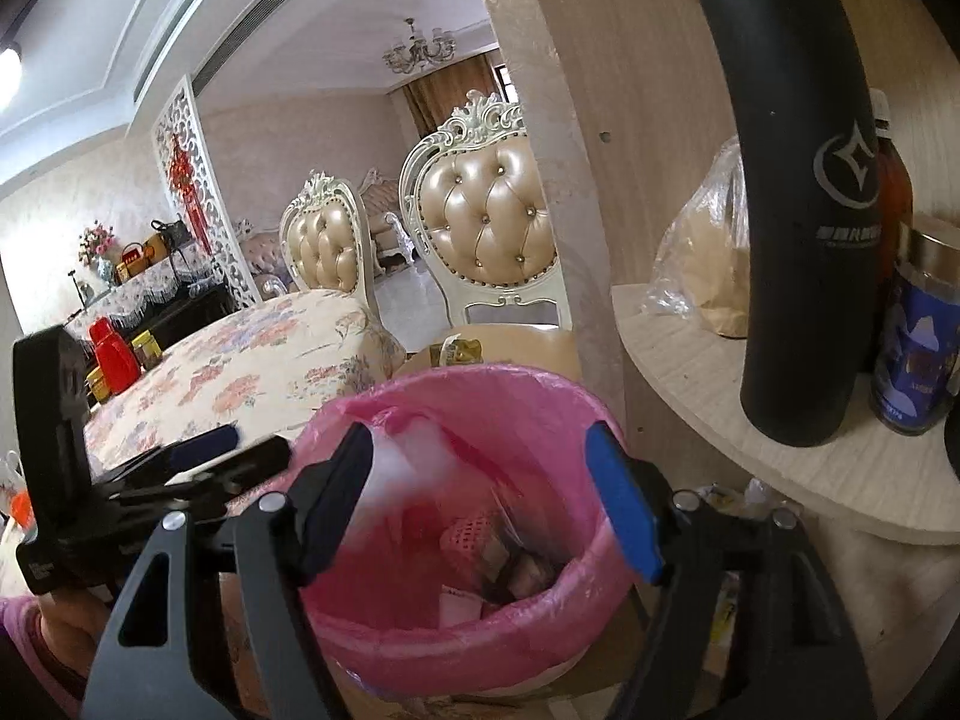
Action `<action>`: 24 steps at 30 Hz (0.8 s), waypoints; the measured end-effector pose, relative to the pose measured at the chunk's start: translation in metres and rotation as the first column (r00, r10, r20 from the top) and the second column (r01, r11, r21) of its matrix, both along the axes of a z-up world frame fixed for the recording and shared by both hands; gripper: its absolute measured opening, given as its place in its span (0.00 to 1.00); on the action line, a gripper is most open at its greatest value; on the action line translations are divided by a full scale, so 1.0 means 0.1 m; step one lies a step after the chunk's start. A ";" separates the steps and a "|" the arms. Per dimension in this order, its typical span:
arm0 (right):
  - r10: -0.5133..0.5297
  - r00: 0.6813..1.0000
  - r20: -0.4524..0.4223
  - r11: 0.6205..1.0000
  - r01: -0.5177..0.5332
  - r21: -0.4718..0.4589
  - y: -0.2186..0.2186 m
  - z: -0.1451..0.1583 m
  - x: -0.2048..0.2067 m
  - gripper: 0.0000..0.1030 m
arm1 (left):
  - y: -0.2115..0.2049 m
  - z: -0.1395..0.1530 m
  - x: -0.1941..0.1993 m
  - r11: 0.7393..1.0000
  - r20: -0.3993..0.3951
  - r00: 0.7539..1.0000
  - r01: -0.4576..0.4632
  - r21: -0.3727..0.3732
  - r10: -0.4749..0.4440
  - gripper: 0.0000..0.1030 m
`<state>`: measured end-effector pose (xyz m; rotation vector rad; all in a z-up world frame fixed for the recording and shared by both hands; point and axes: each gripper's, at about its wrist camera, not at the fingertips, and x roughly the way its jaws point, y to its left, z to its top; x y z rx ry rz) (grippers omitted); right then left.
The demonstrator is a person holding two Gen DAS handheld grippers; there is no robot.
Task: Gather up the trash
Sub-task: 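Carry both items to the pink bin and open both tools to drop them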
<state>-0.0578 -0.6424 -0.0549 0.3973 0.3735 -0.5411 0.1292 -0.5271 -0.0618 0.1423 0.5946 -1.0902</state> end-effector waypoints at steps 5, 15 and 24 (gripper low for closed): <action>0.024 1.000 -0.007 1.000 -0.024 -0.018 0.17 0.07 0.03 0.70 | 0.41 0.08 0.10 0.997 0.019 0.997 -0.071 -0.003 0.071 0.90; 0.239 0.970 -0.042 0.971 -0.240 -0.012 0.97 0.15 0.67 0.70 | 1.88 0.20 0.30 0.940 0.116 0.937 -0.338 0.053 0.330 0.91; 0.510 0.858 -0.057 0.860 -0.510 0.012 2.16 0.19 1.51 0.73 | 3.45 0.23 0.35 0.808 0.124 0.805 -0.588 0.045 0.580 0.91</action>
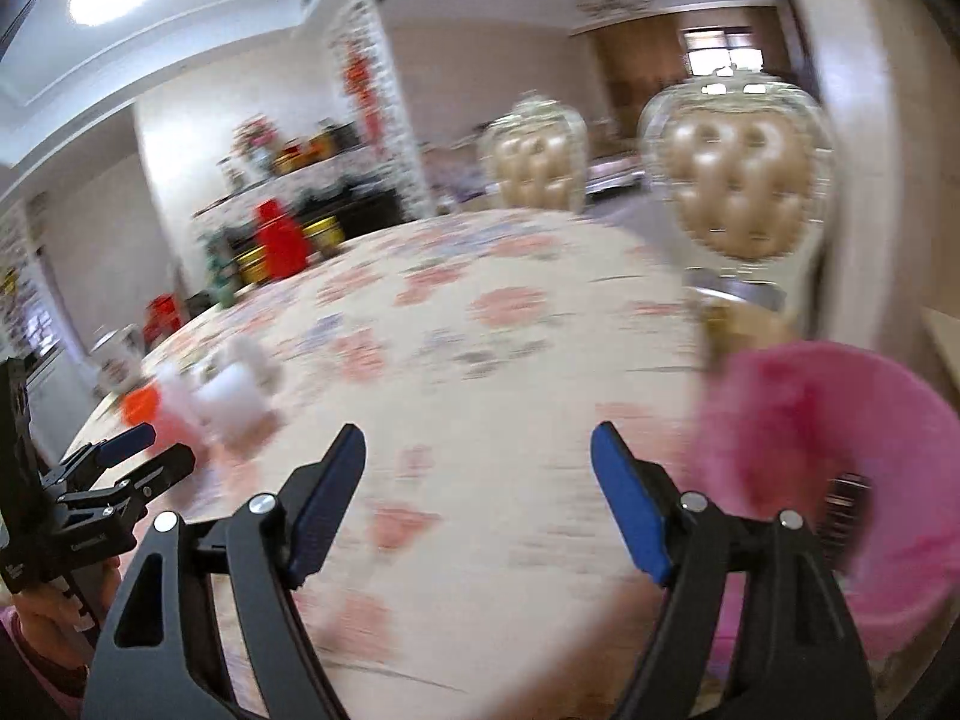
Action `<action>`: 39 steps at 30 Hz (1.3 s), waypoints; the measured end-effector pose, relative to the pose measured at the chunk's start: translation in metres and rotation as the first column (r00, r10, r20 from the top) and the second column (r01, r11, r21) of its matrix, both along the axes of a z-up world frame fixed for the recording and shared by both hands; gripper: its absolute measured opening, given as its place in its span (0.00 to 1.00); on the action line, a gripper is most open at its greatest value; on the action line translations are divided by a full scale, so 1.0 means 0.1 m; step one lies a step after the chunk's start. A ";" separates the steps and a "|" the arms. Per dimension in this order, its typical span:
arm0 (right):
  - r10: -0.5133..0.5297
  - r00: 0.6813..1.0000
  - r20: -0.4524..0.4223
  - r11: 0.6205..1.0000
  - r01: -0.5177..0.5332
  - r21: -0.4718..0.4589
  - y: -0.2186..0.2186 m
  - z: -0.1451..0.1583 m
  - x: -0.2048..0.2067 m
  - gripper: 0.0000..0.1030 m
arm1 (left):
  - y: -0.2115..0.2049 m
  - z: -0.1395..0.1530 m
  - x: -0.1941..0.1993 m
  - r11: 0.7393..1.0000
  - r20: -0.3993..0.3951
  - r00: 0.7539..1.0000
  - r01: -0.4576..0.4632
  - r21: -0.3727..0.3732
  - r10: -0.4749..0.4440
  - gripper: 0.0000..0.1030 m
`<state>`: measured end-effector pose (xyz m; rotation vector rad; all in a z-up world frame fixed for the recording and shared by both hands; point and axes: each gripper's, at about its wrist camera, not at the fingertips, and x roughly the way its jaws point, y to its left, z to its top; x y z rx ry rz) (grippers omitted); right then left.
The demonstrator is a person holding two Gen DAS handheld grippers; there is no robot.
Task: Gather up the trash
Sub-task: 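Carry both items to the pink bin and open both tools to drop them, then grasp the white foam block with the right tool while the left tool grasps the white cotton wad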
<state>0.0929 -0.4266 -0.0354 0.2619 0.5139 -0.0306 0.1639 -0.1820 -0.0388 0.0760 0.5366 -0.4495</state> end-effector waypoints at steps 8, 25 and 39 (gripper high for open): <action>0.203 0.977 -0.068 0.979 -0.204 -0.015 1.00 -0.07 0.55 0.75 | 1.33 -0.07 0.06 0.966 -0.018 0.965 -0.260 0.015 0.260 0.91; 0.286 0.932 -0.221 0.955 -0.296 -0.011 2.08 -0.30 1.82 0.80 | 2.67 -0.22 1.23 0.879 -0.157 0.865 -0.466 0.104 0.477 0.91; 0.265 0.935 -0.234 0.960 -0.278 -0.024 2.30 -0.36 2.29 0.85 | 2.66 -0.44 2.15 0.882 -0.259 0.843 -0.457 0.115 0.471 0.91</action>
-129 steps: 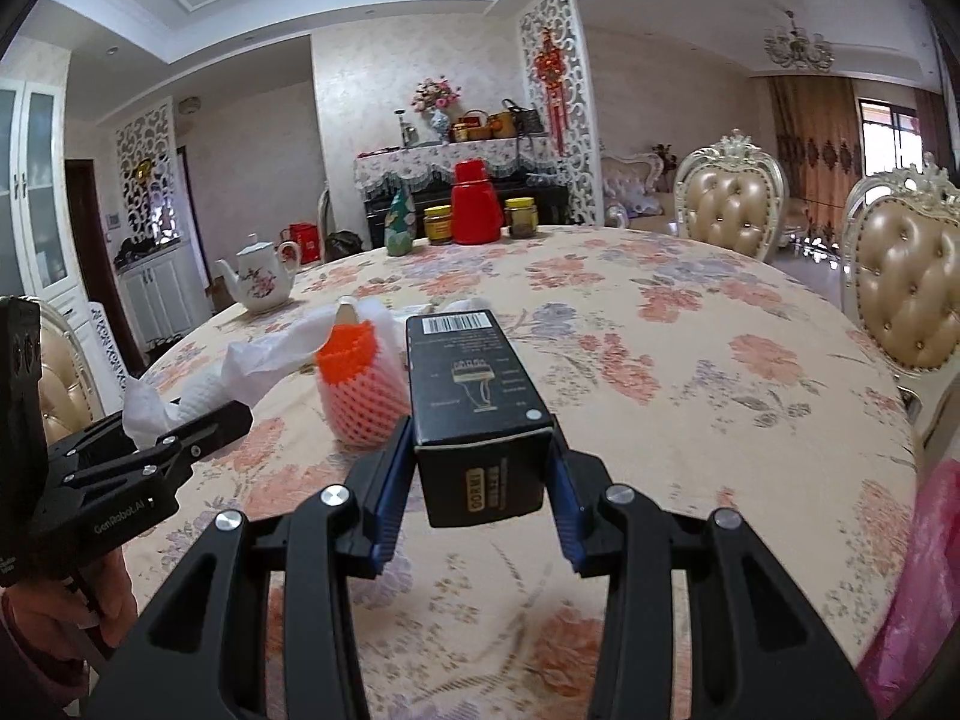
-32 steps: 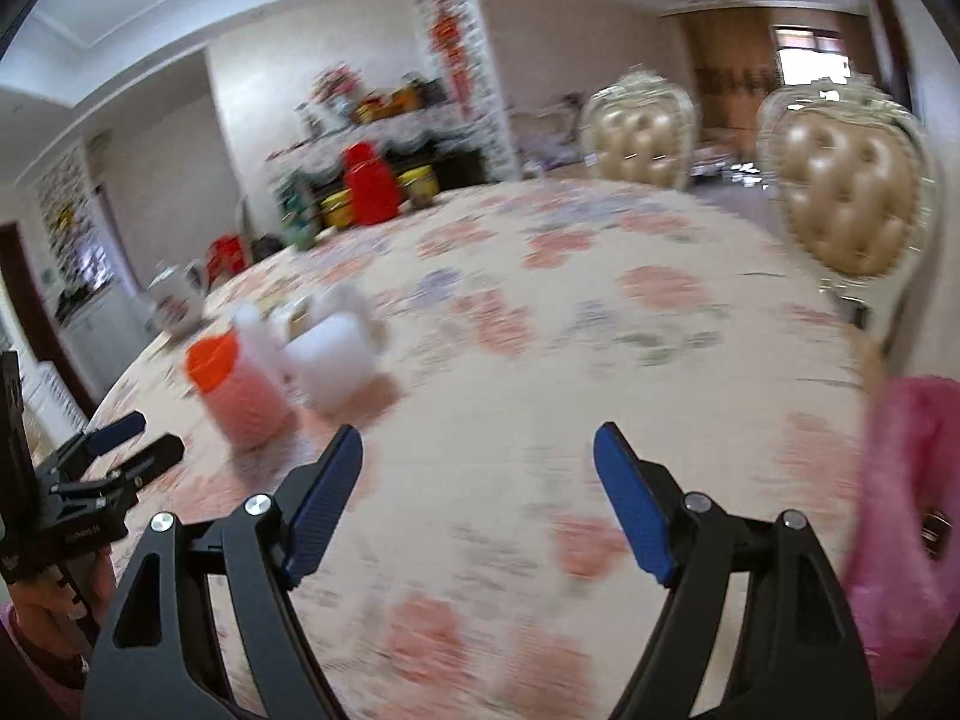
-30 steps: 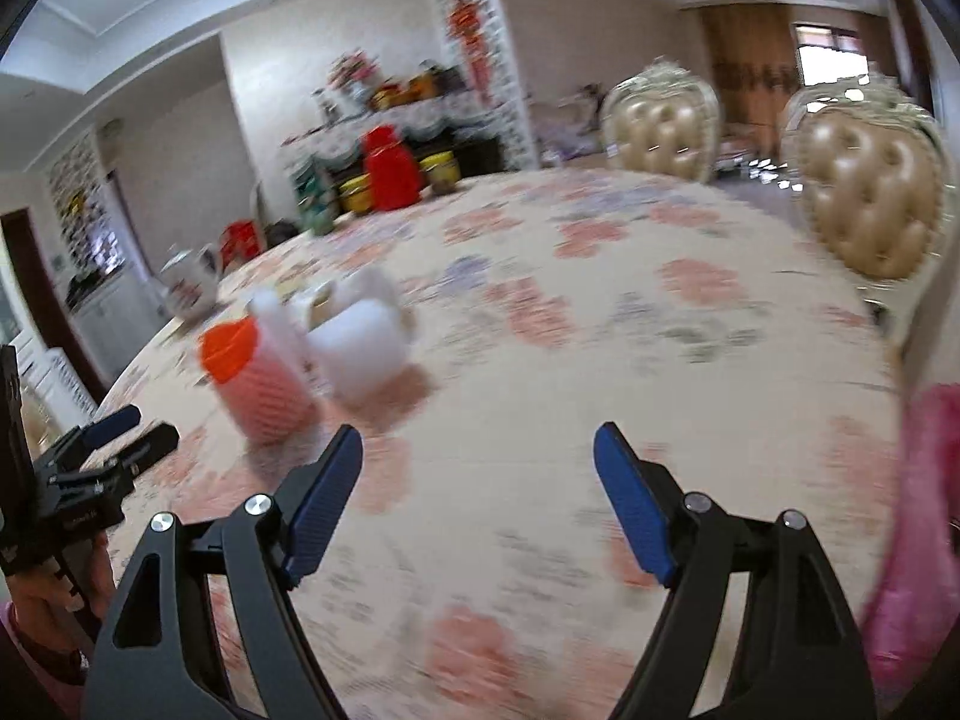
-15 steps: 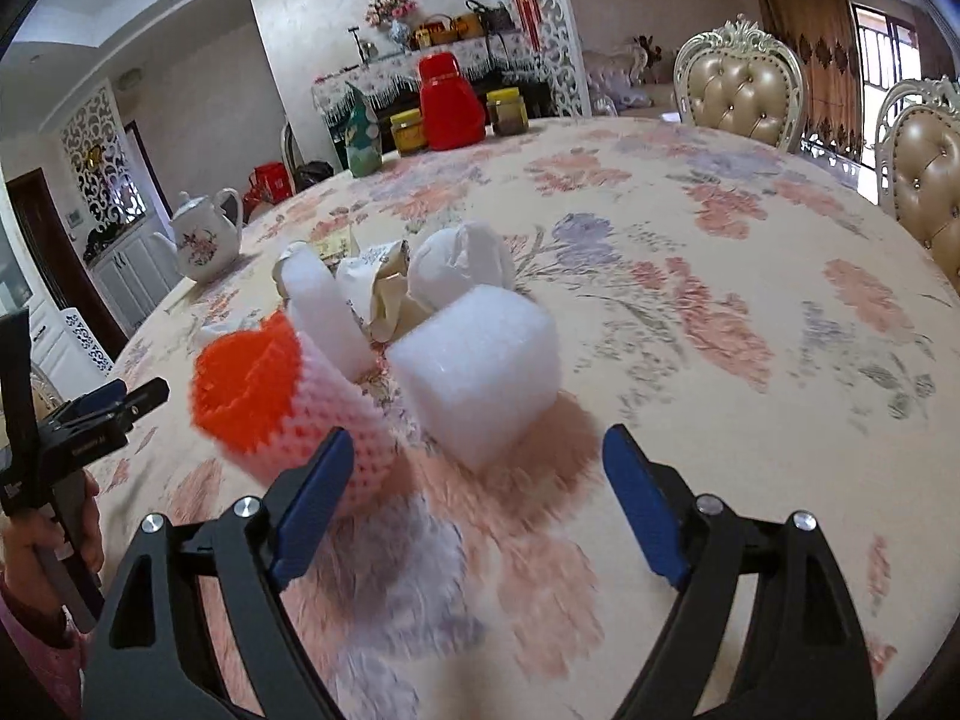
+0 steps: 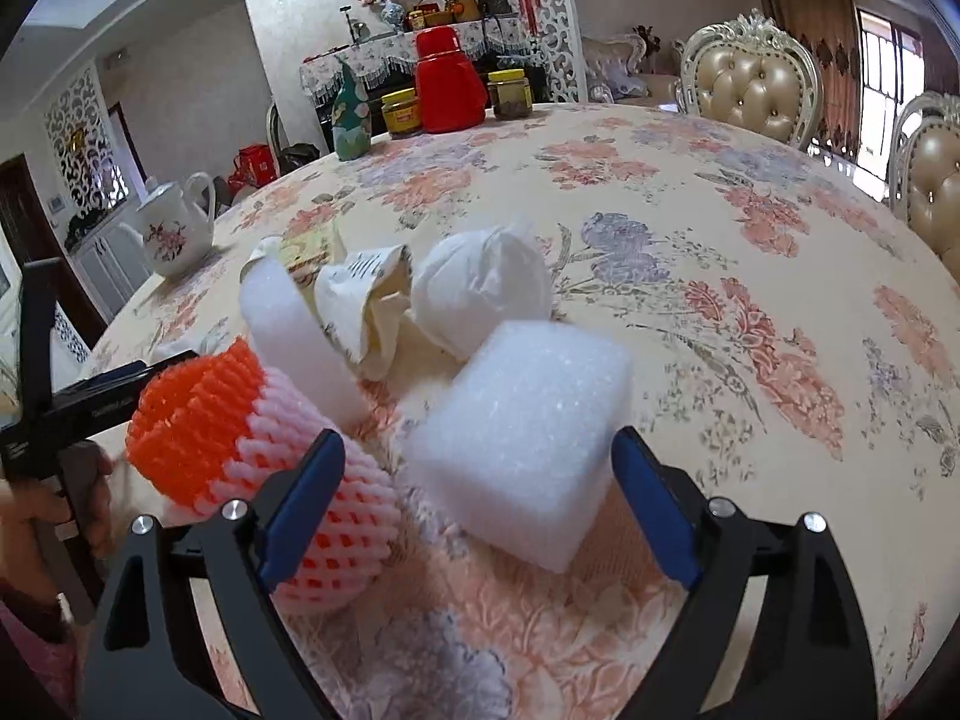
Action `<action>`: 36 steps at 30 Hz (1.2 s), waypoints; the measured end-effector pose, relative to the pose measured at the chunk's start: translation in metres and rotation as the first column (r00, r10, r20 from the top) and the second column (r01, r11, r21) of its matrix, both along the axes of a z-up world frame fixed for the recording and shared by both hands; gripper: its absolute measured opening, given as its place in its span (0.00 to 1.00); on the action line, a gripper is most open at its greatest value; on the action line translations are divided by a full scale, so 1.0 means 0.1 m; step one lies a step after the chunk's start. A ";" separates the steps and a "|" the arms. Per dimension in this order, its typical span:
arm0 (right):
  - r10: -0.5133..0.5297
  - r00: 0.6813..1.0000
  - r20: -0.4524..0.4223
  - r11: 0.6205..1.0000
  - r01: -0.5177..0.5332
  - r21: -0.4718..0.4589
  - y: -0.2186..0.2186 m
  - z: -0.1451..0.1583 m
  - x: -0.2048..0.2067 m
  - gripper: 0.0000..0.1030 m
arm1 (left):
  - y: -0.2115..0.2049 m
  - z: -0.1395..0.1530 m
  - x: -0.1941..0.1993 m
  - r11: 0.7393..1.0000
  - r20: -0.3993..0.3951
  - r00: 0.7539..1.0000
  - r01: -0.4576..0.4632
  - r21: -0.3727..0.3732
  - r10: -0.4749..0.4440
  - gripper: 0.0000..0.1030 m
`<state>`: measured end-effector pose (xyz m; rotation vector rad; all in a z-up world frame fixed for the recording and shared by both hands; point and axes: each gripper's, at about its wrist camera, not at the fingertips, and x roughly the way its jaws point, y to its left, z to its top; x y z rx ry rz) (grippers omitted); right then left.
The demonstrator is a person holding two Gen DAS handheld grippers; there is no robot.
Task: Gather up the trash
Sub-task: 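Grasp the white foam block with the right tool while the left tool grasps the white cotton wad, then carry both items to the pink bin and open both tools to drop them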
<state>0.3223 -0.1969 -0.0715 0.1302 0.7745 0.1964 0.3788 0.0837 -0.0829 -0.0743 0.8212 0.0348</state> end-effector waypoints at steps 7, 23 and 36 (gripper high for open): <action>-0.005 1.000 -0.025 1.000 0.006 0.018 -0.05 -0.06 0.01 0.82 | -0.06 -0.14 0.26 0.999 -0.090 0.996 0.017 -0.031 -0.020 0.61; -0.024 0.999 0.033 0.999 0.023 0.040 -0.31 0.11 -0.60 0.57 | -0.33 0.30 -1.15 1.000 0.161 0.987 0.016 -0.024 -0.012 0.37; 0.031 0.989 0.146 0.999 -0.032 0.008 -0.38 0.34 -1.41 0.58 | -0.76 0.38 -2.17 0.996 0.265 0.964 0.052 -0.073 -0.031 0.37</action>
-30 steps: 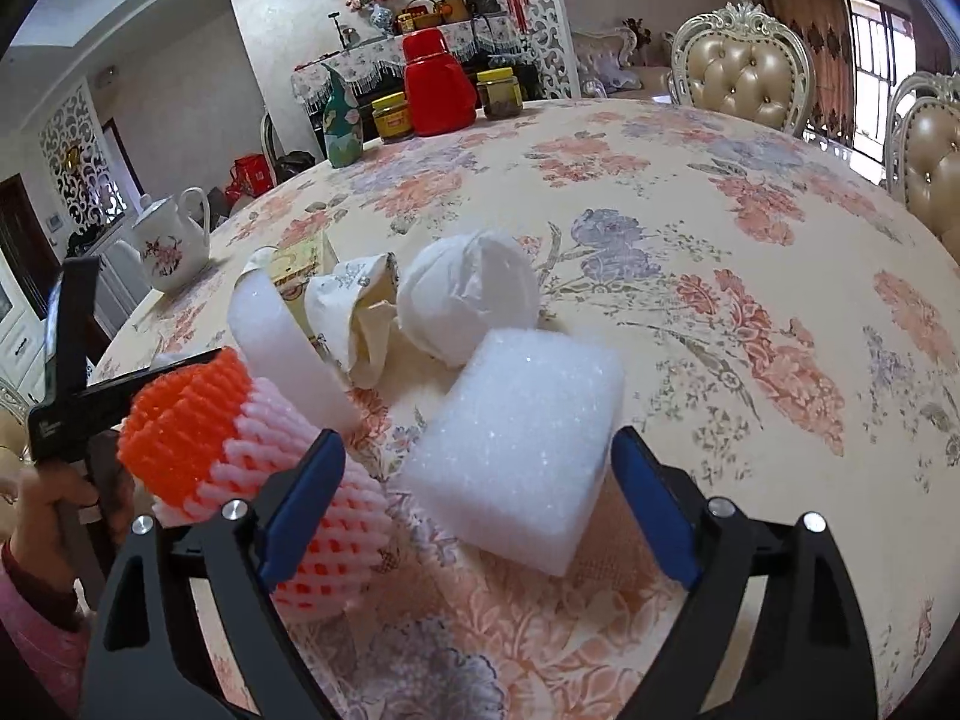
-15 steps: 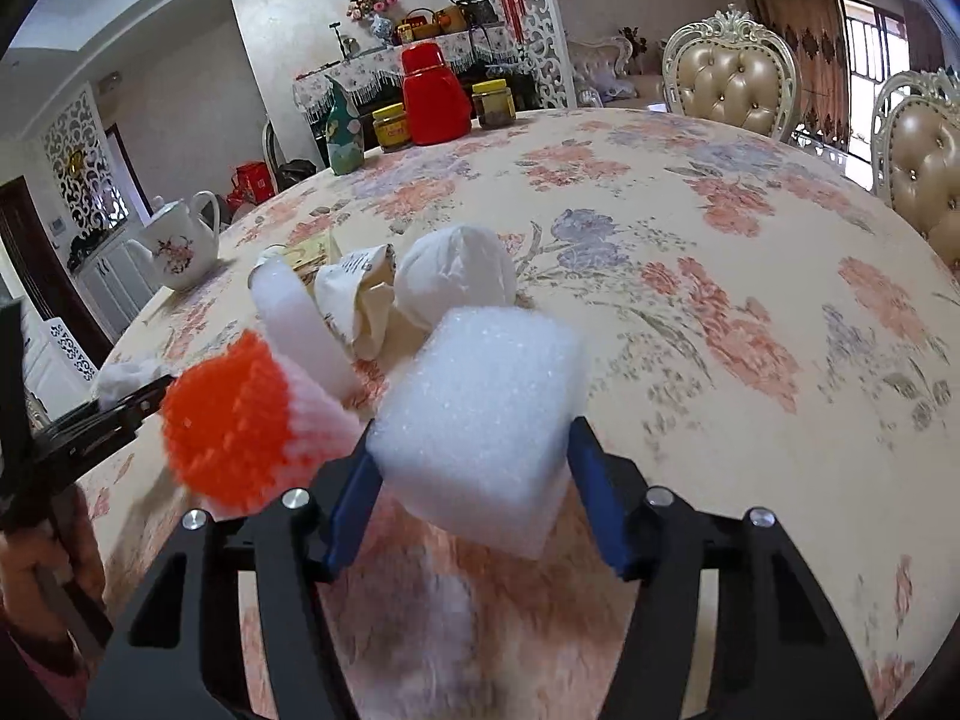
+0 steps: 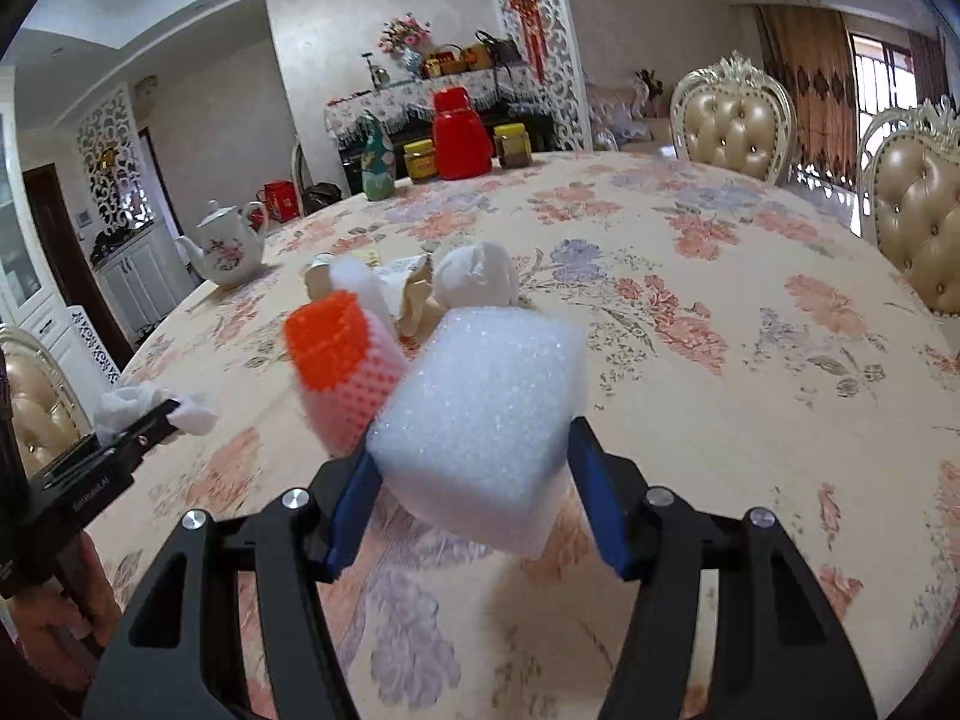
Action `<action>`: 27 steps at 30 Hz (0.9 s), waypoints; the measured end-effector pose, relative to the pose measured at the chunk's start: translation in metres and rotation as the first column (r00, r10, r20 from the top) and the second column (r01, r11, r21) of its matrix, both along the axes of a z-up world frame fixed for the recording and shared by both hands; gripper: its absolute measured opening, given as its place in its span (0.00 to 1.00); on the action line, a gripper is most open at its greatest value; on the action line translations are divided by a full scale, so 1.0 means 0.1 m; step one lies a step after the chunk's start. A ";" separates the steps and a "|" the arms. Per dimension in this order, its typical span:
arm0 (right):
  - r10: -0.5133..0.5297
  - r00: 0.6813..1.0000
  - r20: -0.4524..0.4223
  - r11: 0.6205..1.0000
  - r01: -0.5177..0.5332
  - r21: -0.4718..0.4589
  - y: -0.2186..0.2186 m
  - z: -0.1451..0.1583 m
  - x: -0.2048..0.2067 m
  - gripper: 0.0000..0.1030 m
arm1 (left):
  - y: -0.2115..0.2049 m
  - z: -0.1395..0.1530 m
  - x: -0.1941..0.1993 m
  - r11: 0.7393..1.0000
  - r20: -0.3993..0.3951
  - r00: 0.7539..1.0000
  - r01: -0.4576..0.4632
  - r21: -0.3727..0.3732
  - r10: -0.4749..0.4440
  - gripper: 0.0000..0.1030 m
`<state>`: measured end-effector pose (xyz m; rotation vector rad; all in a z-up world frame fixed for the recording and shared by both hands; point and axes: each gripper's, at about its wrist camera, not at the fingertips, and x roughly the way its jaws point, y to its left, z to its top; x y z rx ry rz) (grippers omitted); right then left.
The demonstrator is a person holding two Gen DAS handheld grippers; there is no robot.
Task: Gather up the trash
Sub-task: 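Carry both items to the pink bin and open both tools to drop them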
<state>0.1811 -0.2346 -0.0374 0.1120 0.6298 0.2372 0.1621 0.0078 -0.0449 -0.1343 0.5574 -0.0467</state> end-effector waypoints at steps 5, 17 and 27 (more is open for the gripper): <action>0.000 1.000 0.031 1.000 0.000 0.004 -0.05 0.04 -0.26 0.58 | -0.18 0.01 -0.25 0.999 0.025 0.999 0.039 0.007 -0.040 0.37; -0.021 0.999 0.037 1.000 0.020 0.013 -0.33 -0.04 -0.50 0.58 | -0.67 0.01 -0.45 0.987 0.056 0.986 0.155 0.044 -0.157 0.37; -0.052 0.998 0.029 0.999 0.051 0.015 -0.57 -0.12 -0.56 0.58 | -0.95 0.00 -0.40 0.977 0.045 0.978 0.202 0.063 -0.205 0.37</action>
